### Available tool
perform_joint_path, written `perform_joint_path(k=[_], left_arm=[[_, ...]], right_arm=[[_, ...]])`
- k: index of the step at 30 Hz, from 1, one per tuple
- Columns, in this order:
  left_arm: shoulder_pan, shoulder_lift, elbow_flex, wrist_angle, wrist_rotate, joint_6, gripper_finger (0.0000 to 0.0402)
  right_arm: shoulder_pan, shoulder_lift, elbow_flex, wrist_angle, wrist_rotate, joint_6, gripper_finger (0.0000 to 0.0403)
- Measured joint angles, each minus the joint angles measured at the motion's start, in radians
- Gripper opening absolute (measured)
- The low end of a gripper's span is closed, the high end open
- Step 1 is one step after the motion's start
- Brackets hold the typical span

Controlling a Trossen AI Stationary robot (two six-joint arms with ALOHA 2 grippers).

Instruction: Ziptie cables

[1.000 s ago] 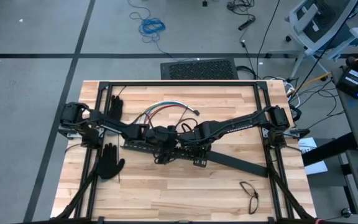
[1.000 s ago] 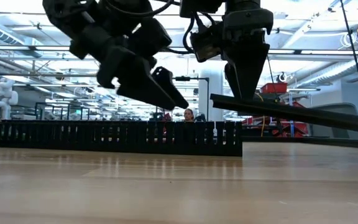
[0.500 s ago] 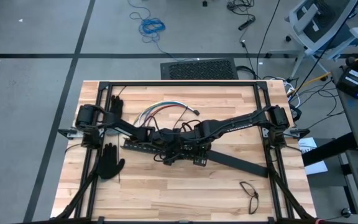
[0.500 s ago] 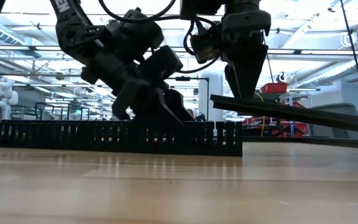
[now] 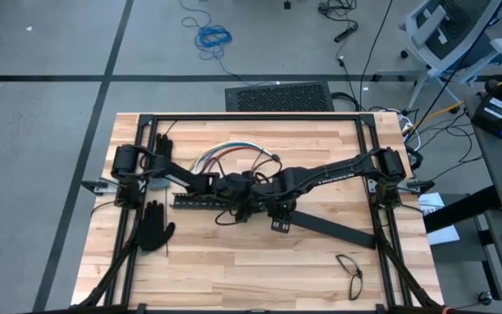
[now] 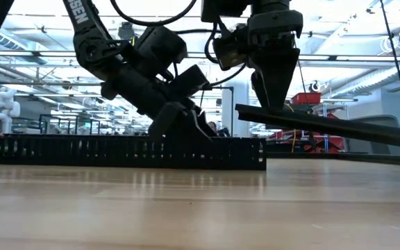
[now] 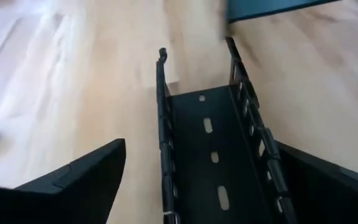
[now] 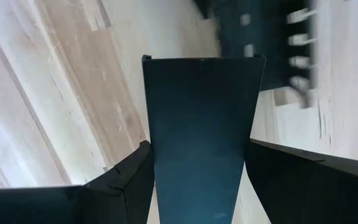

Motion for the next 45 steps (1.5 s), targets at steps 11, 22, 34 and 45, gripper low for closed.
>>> perform_joint_path(k=[11, 22, 34, 45], left_arm=[[0.033, -0.011, -0.046, -0.088, 0.001, -0.036, 0.0379], [0.003, -0.099, -0.145, -0.111, 0.0, -0.134, 0.0379], [-0.019, -0.177, -0.233, -0.118, -0.018, -0.185, 0.0379], [-0.049, -0.193, -0.252, -0.114, -0.059, -0.211, 0.0379]], right_arm=[[-0.034, 0.0, -0.001, -0.02, 0.078, -0.03, 0.0212], [-0.127, 0.0, -0.001, 0.002, 0.112, -0.215, 0.0212], [-0.156, 0.0, -0.001, 0.017, 0.08, -0.368, 0.0212], [-0.173, 0.046, 0.0, 0.032, 0.064, -0.457, 0.0212]])
